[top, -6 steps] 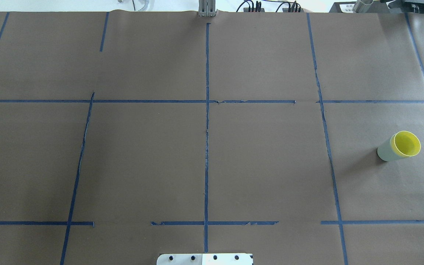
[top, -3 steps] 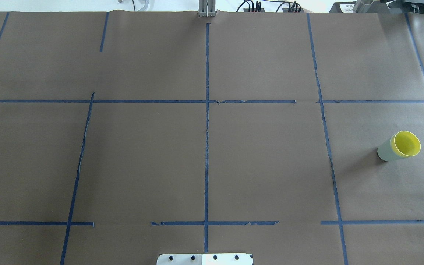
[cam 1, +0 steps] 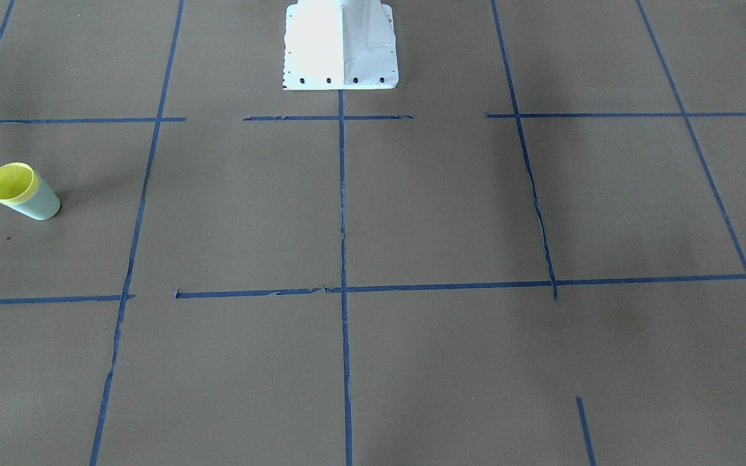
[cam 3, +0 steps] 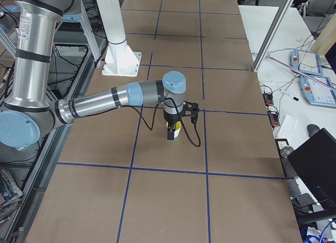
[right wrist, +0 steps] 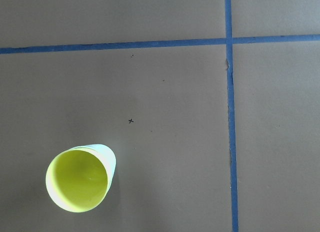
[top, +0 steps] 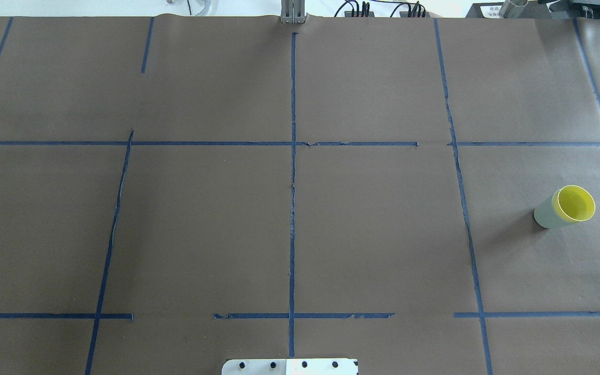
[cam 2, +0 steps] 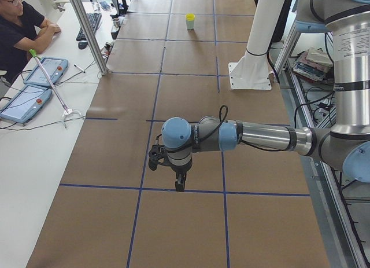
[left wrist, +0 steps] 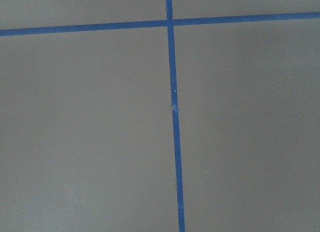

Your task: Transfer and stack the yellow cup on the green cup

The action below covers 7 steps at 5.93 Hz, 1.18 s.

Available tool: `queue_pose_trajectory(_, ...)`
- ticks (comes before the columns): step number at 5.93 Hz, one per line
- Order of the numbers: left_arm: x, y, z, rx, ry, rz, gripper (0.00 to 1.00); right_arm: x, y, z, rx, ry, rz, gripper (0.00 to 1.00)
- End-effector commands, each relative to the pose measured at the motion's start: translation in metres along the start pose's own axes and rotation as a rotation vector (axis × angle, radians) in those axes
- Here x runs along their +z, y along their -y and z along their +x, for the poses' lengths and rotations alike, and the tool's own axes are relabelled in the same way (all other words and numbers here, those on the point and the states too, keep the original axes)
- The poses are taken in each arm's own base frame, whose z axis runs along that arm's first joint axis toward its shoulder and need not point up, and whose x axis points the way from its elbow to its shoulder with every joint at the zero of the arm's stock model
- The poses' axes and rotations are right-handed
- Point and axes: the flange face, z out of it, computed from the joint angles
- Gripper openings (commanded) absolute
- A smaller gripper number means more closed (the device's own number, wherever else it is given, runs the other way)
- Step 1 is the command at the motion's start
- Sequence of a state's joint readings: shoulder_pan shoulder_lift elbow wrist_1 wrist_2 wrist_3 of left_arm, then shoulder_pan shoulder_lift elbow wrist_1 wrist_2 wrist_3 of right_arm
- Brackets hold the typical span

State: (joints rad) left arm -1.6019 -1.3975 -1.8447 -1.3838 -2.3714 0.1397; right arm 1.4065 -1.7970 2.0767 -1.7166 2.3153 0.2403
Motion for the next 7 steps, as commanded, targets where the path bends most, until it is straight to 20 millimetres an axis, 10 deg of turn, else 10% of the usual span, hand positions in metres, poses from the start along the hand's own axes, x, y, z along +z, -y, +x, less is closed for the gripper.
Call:
queue_pose_trajectory(1, -0.003, 0.003, 0.003, -0.001, 0.002, 0.002, 1.0, -0.008, -0.015, -0.006, -0.017, 0.027, 0.002, 1.0)
queue_pose_trajectory(7, -0.008, -0.005, 0.008, 0.005, 0.037, 0.006, 1.0, 0.001, -0.03, 0.005, -0.039, 0.057, 0.078, 1.0)
